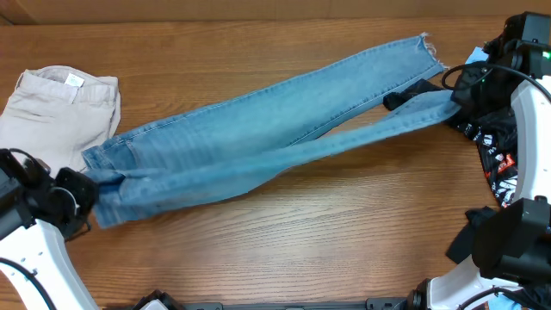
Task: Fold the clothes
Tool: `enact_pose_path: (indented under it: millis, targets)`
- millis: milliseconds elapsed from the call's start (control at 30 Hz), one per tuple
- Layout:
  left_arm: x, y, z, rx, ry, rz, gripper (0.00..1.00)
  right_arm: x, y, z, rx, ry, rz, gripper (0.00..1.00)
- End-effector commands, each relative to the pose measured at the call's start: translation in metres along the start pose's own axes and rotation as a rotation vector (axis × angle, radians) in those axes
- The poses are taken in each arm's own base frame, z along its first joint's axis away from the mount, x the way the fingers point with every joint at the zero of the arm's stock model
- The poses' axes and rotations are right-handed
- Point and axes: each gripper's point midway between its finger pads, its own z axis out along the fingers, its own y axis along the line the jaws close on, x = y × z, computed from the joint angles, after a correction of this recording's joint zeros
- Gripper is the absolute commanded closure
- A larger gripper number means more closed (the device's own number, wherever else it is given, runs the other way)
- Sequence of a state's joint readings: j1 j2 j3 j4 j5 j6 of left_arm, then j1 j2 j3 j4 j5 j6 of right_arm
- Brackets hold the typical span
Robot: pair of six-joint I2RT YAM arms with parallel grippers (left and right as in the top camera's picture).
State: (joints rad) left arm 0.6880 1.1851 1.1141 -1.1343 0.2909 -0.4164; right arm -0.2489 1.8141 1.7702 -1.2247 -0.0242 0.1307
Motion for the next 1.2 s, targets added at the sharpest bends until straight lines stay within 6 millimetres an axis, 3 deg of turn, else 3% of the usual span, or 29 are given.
enact_pose_path:
  millis: [0,200,333,500,733,833,967,1167]
  targets:
    - [0.010,-0.024,-0.039,0.116,-0.031,0.008,0.96,-0.016,-0.013,-0.019,0.052,-0.071,0.009,0.96]
    - [0.040,-0.013,-0.075,0.063,-0.037,0.001,0.96,-0.008,-0.015,-0.019,0.059,-0.040,0.010,0.96]
    - [0.062,0.008,-0.084,-0.034,-0.023,-0.047,0.96,-0.003,-0.016,-0.019,0.063,-0.019,0.010,0.96]
    - [0.068,0.026,-0.088,-0.120,-0.041,-0.173,0.96,-0.002,-0.016,-0.019,0.064,-0.016,0.006,0.96]
    - [0.034,0.029,-0.090,-0.138,-0.190,-0.286,0.96,-0.009,-0.012,-0.019,0.052,-0.045,-0.012,0.96]
    - [0.029,0.034,-0.087,-0.169,-0.200,-0.337,0.96,-0.016,-0.002,-0.019,0.027,-0.076,-0.067,0.96]
    - [0.029,0.041,-0.068,-0.215,-0.142,-0.358,0.96,-0.031,0.014,-0.019,0.005,-0.146,-0.168,0.96]
    - [0.017,0.073,-0.045,-0.392,-0.154,-0.434,0.96,-0.048,0.031,-0.016,-0.013,-0.215,-0.241,0.96]
